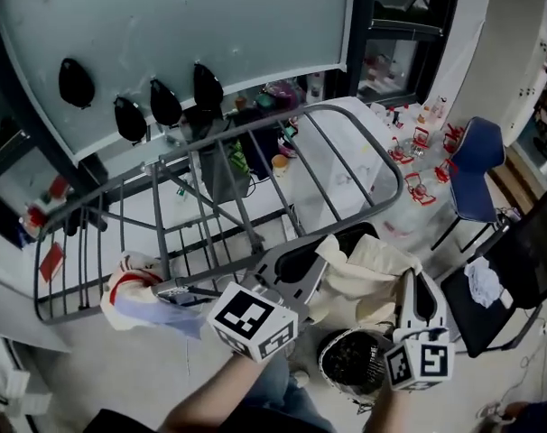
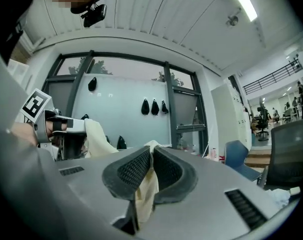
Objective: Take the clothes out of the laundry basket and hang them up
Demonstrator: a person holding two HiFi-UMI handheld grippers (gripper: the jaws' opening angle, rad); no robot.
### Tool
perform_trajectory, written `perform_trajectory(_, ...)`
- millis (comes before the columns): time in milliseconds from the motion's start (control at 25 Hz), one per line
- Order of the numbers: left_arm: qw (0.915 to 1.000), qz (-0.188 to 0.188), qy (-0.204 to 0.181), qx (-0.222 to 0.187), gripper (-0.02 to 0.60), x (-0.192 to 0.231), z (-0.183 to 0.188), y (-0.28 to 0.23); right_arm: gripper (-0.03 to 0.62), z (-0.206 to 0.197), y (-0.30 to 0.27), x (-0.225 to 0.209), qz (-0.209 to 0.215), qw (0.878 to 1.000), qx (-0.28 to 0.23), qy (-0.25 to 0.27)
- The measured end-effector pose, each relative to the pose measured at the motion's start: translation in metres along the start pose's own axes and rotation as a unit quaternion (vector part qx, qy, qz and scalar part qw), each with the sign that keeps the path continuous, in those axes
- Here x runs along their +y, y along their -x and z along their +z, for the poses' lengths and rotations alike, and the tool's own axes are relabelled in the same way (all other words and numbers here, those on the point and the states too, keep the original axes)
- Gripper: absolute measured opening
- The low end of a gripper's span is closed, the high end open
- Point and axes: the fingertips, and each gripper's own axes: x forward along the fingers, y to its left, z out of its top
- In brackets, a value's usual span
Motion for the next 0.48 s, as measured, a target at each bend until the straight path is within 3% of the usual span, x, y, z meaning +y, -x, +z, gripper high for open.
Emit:
perform_trajectory(240,0.9944,0.102,-0.019,-0.024,0.02,0.071,0.026,0.052,0.025,0.013,-0.056,0.067,0.097,0.995,-0.006,0.012)
perform_trajectory(480,0.985,0.164,-0.027,-0.046,0.02,0.128,0.039,0.086,0.025,0.022,-0.104,0.129,0.161,0.987,-0.013,0.027)
